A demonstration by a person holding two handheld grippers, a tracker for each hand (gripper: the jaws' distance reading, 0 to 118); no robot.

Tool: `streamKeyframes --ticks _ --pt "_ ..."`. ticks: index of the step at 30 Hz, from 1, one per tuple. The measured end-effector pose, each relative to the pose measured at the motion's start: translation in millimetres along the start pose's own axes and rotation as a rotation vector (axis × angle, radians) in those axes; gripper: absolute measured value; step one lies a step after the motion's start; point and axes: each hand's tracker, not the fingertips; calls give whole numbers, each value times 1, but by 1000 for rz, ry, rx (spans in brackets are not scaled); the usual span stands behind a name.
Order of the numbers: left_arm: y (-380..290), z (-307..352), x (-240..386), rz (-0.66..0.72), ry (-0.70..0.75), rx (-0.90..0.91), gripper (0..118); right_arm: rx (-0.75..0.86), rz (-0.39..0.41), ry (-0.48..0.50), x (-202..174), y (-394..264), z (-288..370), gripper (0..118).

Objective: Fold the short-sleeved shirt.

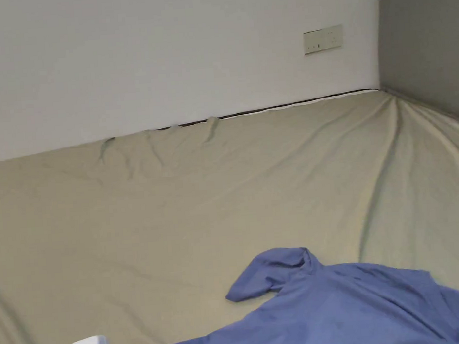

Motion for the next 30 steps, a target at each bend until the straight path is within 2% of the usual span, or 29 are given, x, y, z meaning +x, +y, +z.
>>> streamKeyframes --ticks 1,2,3,4,5,7,9,11,14,18,20,21,22,24,25,26,27,28,30 --pt "-4 0 1 -1 8 13 7 -27 -14 -12 8 4 -1 35" --pt "-6 1 2 -13 12 30 7 -64 -20 -22 15 7 -4 70" --pt "-10 1 6 -49 29 52 7 -98 -23 -44 20 10 -7 112" --pt "-14 -1 10 -106 55 69 7 -119 -27 -73 27 12 -10 117" --pt "-18 0 15 -145 76 85 7 1 36 -187 30 20 -6 114" --pt "-23 0 24 -164 119 104 6 -171 -84 -115 49 19 -12 114" --pt "-25 -1 31 -182 154 104 6 -184 -98 -132 67 27 -16 114" --pt "-26 -1 36 -215 172 101 7 -219 -154 -122 96 23 -30 114" --pt "-26 0 32 -204 161 108 7 -342 -210 -146 124 11 -56 114" --pt "-27 3 16 -144 81 127 7 -493 -235 -162 136 -14 -92 112" --pt "-23 5 12 -104 58 113 7 -588 -260 -123 146 -31 -115 111" --pt "-21 5 11 -98 56 104 7 -610 -274 -121 148 -39 -121 104" --pt "-18 7 14 -90 54 91 7 -631 -296 -115 150 -46 -127 84" --pt "-15 7 15 -57 39 81 7 -634 -347 -131 140 -54 -124 73" --pt "-13 7 14 -21 -1 69 7 -577 -284 -192 133 -51 -117 73" --pt "-7 7 12 22 -57 29 7 -524 -221 -140 125 -45 -109 61" --pt "-2 8 10 101 -119 -13 6 -467 -224 -60 118 -41 -102 11" --pt "3 9 8 185 -199 -37 6 -407 -197 -36 109 -35 -95 3" --pt "10 14 13 205 -319 15 6 -341 -169 -80 95 -16 -83 3"
